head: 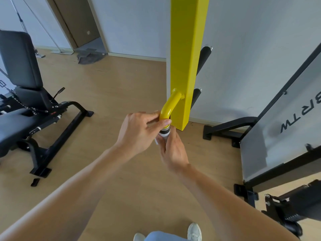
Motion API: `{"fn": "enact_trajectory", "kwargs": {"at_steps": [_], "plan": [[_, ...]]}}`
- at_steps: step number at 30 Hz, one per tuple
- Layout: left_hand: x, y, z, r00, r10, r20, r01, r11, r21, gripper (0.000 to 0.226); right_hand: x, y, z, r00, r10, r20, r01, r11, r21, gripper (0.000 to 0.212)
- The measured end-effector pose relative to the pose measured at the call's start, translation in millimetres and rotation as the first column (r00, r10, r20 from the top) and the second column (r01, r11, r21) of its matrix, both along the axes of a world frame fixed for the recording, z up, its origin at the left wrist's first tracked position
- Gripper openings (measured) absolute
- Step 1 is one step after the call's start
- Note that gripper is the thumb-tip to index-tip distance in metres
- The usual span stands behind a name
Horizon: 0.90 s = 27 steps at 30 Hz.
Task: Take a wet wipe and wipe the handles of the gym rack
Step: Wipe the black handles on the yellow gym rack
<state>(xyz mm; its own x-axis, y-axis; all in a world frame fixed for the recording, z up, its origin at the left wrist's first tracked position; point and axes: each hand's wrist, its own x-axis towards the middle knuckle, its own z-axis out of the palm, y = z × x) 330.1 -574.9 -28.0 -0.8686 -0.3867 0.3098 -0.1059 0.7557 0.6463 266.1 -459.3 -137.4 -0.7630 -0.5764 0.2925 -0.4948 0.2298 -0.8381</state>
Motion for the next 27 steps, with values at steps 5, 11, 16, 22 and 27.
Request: {"fn": "enact_trajectory", "kwargs": {"at_steps": [5, 11, 16, 22, 27], "plan": [[-3.0, -5.5, -1.6, 0.999, 0.027, 0.024, -0.027, 1.000, 0.002, 0.024, -7.3, 7.2, -25.3, 0.999, 0.027, 0.036, -0.037, 0.959, 0.281, 0.032], [-1.2, -4.2, -0.4, 1.000, 0.010, 0.025, -0.010, 1.000, -0.009, 0.025, -4.6, -5.2, 1.6, 1.000, 0.022, -0.018, -0.022, 1.000, 0.001, 0.028], [-1.6, -7.7, -2.2, 0.999, 0.044, 0.029, -0.044, 0.999, -0.032, 0.028, -1.3, 4.5, -26.1, 0.996, 0.048, 0.075, -0.066, 0.962, 0.263, 0.010], [-2.0, -3.2, -3.9, 0.999, 0.030, 0.036, -0.029, 0.999, -0.025, 0.032, -4.1, -3.0, -5.6, 1.000, -0.004, 0.002, 0.004, 1.000, 0.005, 0.034], [-2.4, -2.9, -4.8, 0.999, 0.027, 0.031, -0.028, 1.000, 0.010, 0.035, -2.8, 14.1, -38.2, 0.998, 0.045, 0.044, -0.057, 0.945, 0.323, 0.024]]}}
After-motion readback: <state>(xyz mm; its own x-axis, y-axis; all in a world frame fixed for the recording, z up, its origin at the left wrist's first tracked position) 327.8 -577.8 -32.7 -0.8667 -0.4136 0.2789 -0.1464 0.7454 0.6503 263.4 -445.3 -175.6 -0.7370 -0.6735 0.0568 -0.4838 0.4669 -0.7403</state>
